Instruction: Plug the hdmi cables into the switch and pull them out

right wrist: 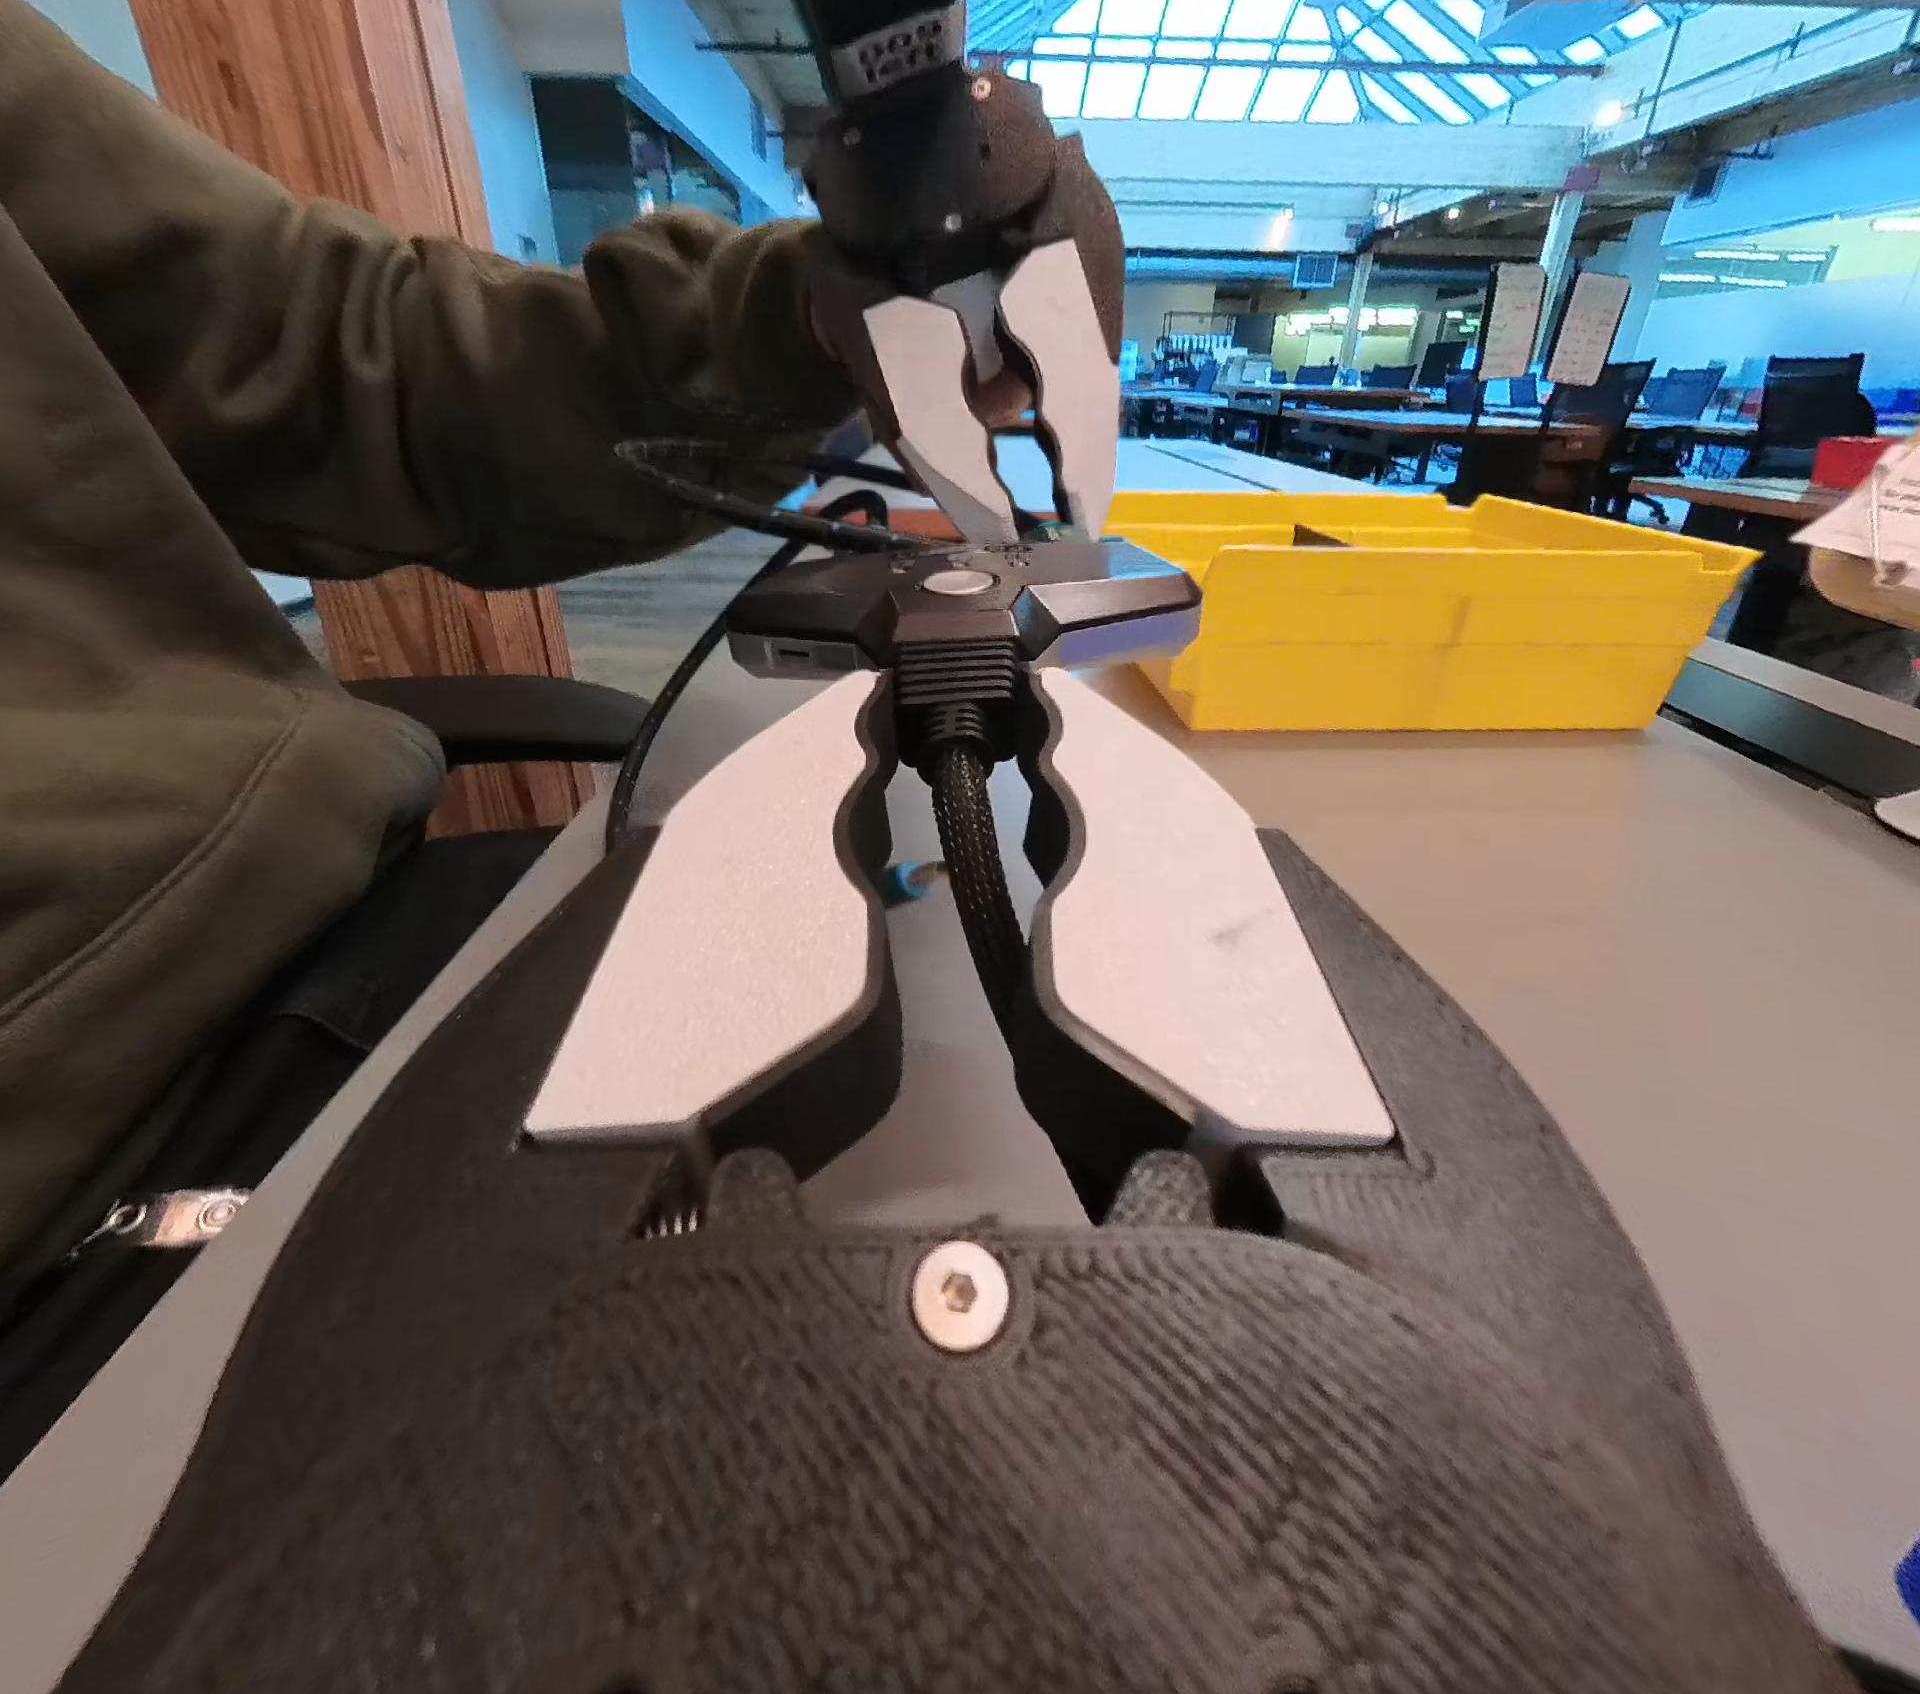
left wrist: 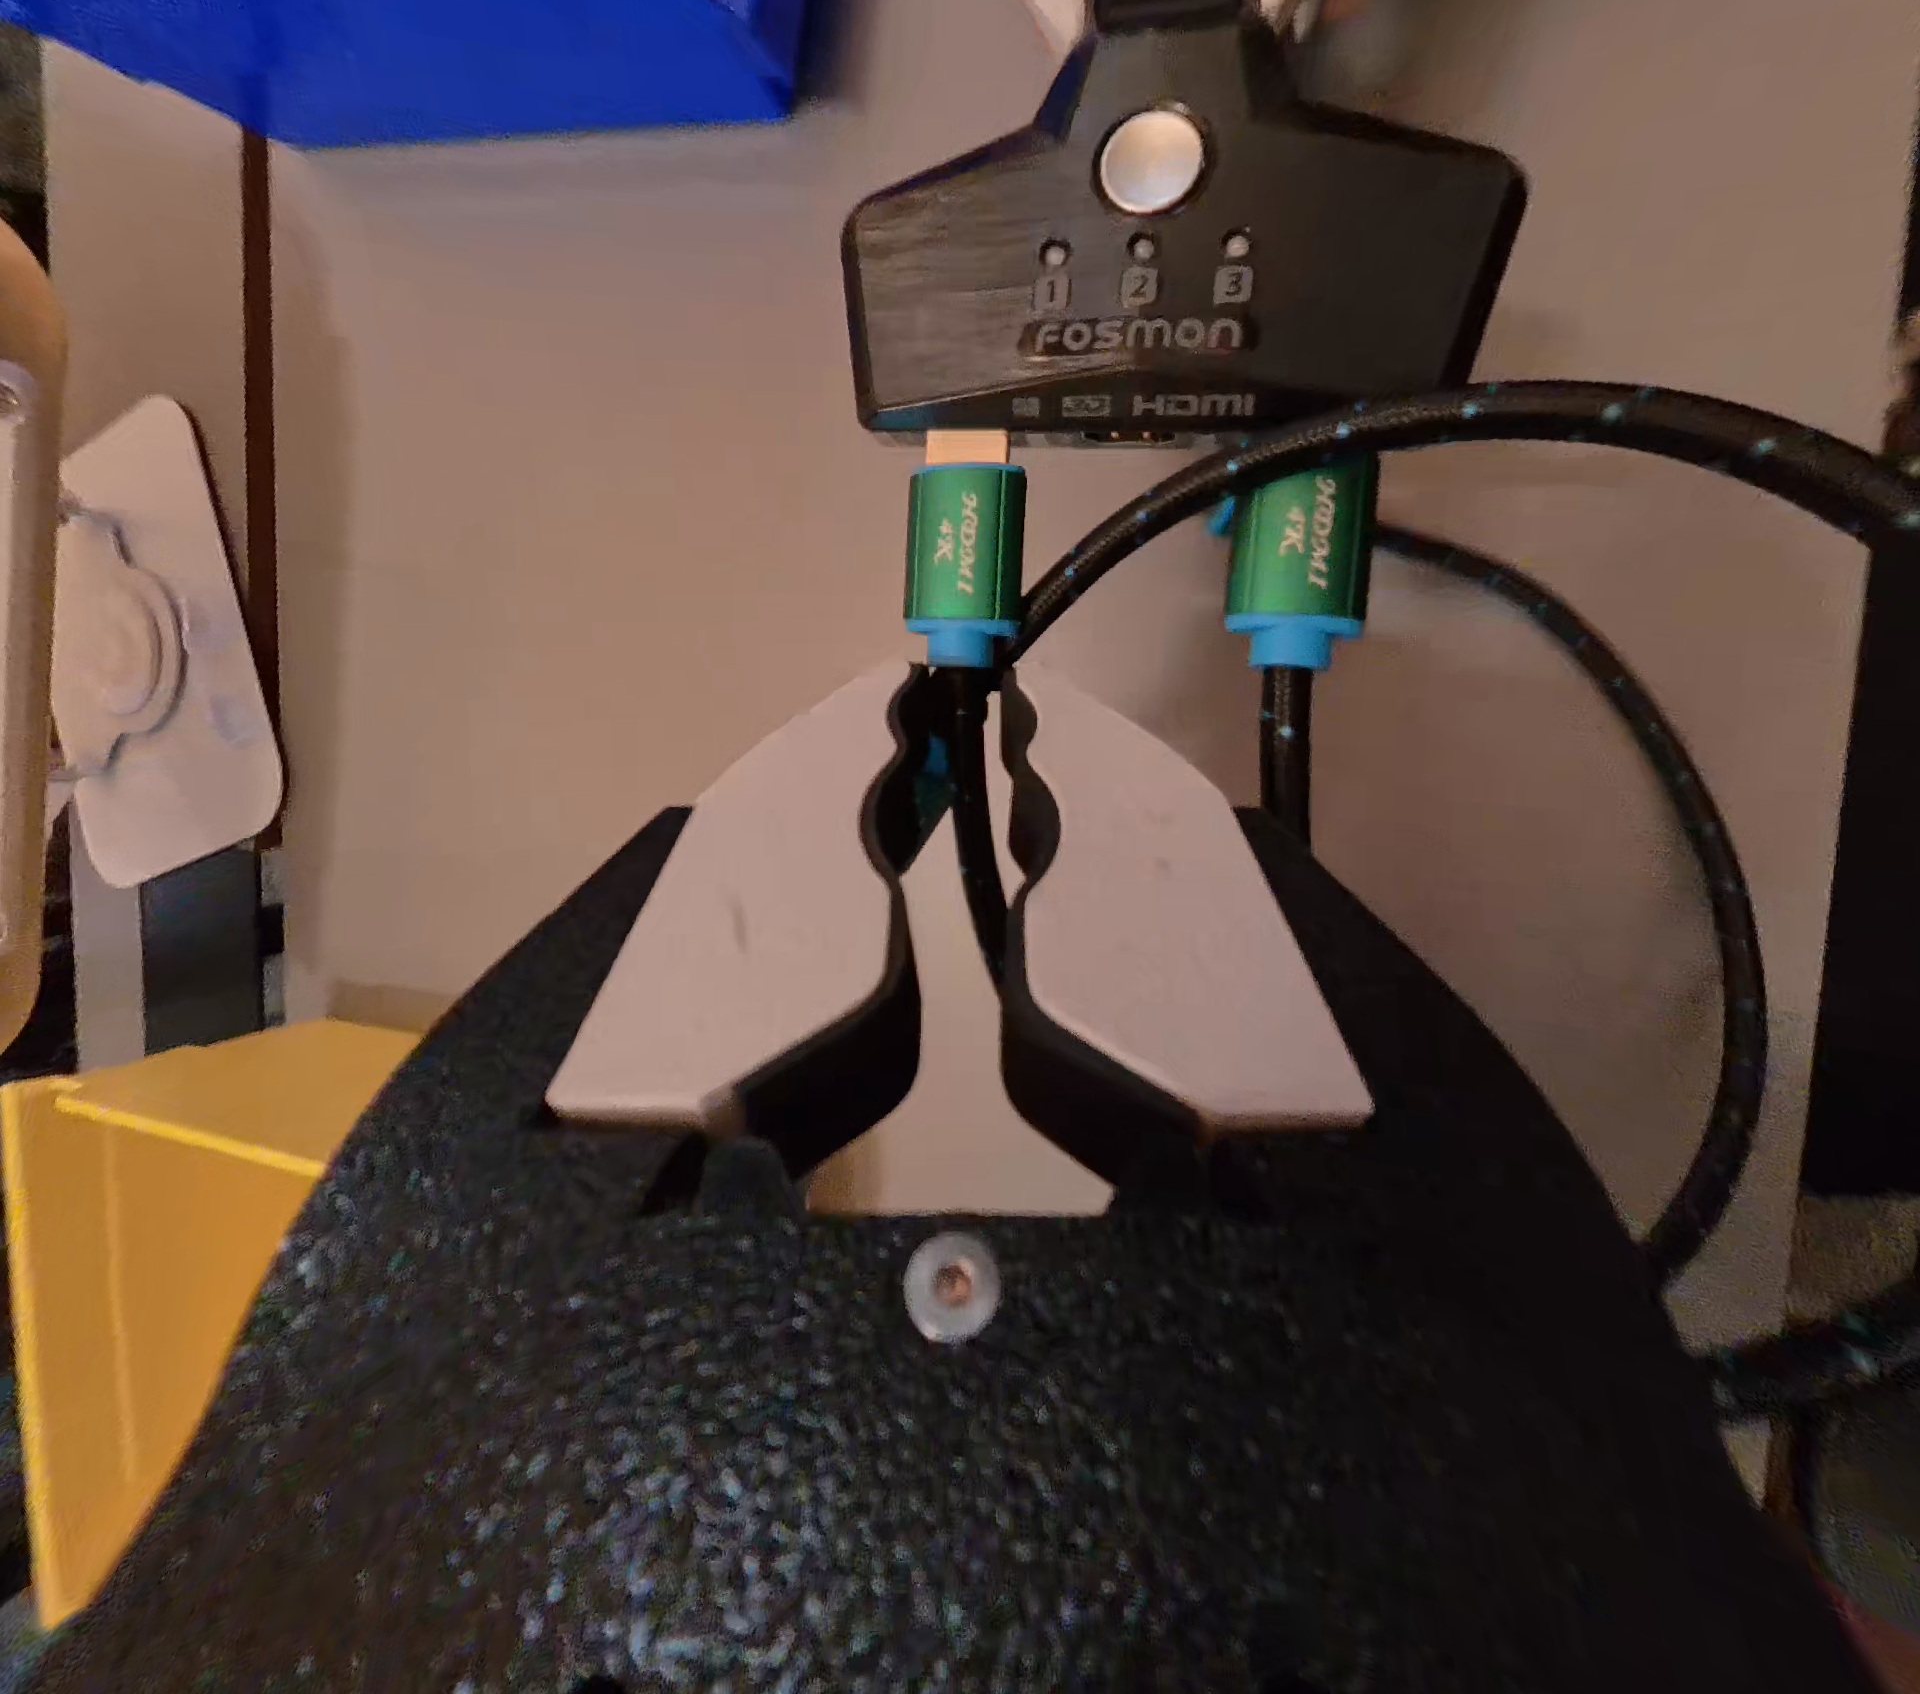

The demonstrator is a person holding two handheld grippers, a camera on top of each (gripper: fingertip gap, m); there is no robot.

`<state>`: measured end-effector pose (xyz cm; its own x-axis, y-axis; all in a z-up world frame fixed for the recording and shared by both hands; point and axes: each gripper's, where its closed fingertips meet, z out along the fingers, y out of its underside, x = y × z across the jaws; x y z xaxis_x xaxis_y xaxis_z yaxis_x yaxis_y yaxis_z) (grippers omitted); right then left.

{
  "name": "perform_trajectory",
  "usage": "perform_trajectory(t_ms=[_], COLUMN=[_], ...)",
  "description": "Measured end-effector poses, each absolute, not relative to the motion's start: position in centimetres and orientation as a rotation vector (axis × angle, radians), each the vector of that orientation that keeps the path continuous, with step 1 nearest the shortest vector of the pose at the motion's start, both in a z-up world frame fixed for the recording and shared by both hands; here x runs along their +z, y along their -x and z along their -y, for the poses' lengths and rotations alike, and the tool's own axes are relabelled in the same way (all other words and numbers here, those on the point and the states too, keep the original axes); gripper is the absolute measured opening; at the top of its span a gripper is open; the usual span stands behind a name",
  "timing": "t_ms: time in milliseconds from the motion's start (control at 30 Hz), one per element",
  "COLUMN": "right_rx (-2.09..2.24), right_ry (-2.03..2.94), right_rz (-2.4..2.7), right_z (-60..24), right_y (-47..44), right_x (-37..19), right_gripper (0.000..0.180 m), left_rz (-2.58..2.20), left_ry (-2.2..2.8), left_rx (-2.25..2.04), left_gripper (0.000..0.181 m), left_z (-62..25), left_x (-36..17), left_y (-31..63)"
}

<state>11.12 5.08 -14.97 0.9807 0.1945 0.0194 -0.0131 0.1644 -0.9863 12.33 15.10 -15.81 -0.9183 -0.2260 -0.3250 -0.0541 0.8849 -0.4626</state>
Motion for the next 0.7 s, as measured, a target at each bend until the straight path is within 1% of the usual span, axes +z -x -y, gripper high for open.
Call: perform_trajectory(t_ms=[33,133,267,500,700], right_rx=[0.143,0.147,0.179,0.212,0.218], right_ry=[1.418,1.434,1.369,1.334,1.334], right_rz=[0.164,0.184,0.200,0.206,0.205], right_z=[-5.3,-5.4,-4.6,-4.1,-4.1], right_y=[-11.0,-10.7,-10.6,-10.5,-10.5], right_x=[-15.2,-15.4,-14.7,-14.4,-14.4], right_gripper=[0.023,0.023,0.024,0.023,0.023], left_rz=[-2.696,-2.724,-2.692,-2.662,-2.686], left_ry=[0.199,0.204,0.253,0.273,0.317], left_rx=[-0.585,-0.588,-0.908,-1.165,-1.210], left_gripper=[0.011,0.011,0.013,0.015,0.016], left_z=[-15.3,-15.3,-14.3,-13.8,-13.7], left_x=[-16.4,-17.3,-15.5,-14.7,-14.9], left_y=[-12.2,-11.7,-11.1,-10.7,-10.4])
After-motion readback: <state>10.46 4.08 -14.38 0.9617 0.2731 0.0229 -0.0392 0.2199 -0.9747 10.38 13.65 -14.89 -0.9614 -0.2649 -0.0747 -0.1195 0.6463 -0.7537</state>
